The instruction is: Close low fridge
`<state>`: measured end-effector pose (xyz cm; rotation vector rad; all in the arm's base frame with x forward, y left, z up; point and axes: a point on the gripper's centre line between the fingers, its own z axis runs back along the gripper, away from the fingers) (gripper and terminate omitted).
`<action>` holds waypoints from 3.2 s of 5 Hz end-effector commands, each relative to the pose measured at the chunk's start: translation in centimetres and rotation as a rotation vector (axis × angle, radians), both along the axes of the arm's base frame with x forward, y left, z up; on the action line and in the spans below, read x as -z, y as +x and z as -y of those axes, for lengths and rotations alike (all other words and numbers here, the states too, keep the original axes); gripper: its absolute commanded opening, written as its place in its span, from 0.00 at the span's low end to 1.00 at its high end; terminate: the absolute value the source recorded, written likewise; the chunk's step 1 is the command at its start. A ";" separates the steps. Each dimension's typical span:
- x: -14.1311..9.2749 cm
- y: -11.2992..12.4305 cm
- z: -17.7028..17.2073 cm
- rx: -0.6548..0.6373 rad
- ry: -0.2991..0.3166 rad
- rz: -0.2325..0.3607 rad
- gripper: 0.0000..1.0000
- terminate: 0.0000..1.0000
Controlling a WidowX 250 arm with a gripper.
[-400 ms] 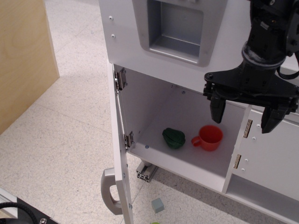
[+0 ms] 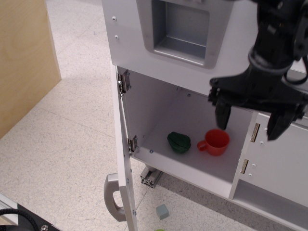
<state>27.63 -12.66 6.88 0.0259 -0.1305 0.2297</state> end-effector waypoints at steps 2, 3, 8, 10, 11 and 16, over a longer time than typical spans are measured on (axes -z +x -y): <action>-2.1 -1.1 -10.3 -0.122 -0.017 0.100 1.00 0.00; -1.2 -1.8 -14.8 -0.179 0.054 0.103 1.00 0.00; 5.9 0.0 -16.2 -0.355 0.015 0.038 1.00 0.00; 5.5 2.3 -13.1 -0.400 -0.032 0.059 1.00 0.00; 4.8 3.5 -12.2 -0.425 -0.047 0.088 1.00 0.00; -1.7 0.2 -12.2 -0.289 -0.106 0.095 1.00 0.00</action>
